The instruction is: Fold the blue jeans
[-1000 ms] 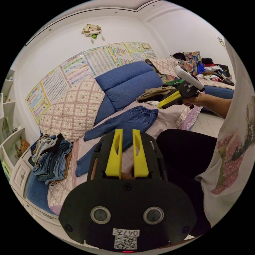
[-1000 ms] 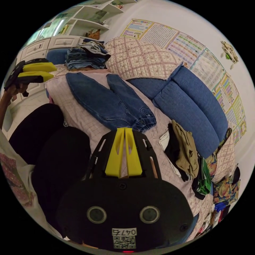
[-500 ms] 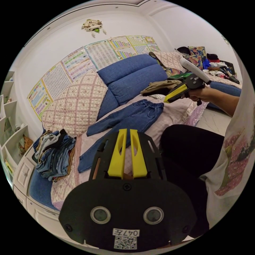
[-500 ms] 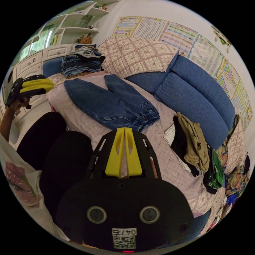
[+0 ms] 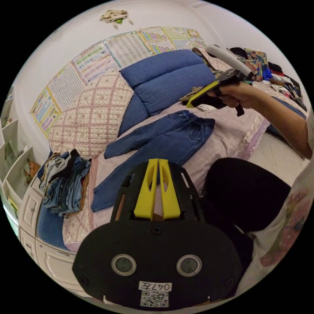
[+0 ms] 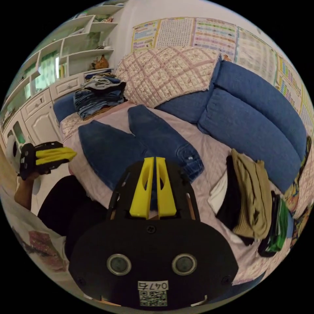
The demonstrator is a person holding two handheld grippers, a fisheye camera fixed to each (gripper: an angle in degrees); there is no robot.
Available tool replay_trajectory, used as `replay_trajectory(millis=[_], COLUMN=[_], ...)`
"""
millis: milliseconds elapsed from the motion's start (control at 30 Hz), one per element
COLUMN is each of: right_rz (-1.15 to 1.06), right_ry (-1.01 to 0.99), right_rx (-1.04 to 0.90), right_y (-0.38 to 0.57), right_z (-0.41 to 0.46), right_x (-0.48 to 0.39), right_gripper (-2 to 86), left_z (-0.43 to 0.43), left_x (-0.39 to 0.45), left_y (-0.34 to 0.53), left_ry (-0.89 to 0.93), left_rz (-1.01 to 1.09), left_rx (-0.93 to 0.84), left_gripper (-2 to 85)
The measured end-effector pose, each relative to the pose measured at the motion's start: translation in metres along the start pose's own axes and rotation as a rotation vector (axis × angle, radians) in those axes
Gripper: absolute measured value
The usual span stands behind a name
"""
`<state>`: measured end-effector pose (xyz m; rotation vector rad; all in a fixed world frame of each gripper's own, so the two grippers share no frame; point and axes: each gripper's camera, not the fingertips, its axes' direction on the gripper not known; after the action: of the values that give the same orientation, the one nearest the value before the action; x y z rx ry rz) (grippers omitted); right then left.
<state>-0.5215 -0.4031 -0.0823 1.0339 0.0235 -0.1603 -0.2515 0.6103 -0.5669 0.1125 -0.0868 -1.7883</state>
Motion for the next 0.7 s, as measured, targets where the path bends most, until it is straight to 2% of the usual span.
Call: replay_trajectory(millis=[167,367,433,500,600,700], right_rz=[-0.126,-0.153,-0.135,-0.119,-0.167,-0.205], right_ry=[-0.047,-0.184,-0.154,-0.104,-0.123,-0.118], right_rx=[-0.090,-0.227,-0.283,-0.325,-0.186,-0.104], right_y=[-0.082,-0.111,-0.107,-0.101,-0.076,-0.028], right_z=[0.093,0.193,0.214,0.215,0.157,0.106], right_x=[-0.033,-0.061,-0.068,-0.079,-0.113,-0.149], right_gripper=[-0.6,-1.1,-1.2,-1.2,-1.2,-0.8], left_z=[0.031,0.025,0.020,0.014,0.005,0.000], left_x=[-0.024,-0.059,-0.070,-0.081,-0.107,-0.150], left_y=[-0.069,-0.108,-0.118,-0.126,-0.135,-0.145], left_ry=[0.167,0.132,0.135,0.115,-0.006,-0.069], left_rz=[-0.052,-0.084,-0.088,-0.094,-0.142,-0.291], left_rx=[-0.099,-0.113,-0.111,-0.107,-0.105,-0.140], left_gripper=[-0.7,-0.9,-0.9,-0.8,-0.6,0.1])
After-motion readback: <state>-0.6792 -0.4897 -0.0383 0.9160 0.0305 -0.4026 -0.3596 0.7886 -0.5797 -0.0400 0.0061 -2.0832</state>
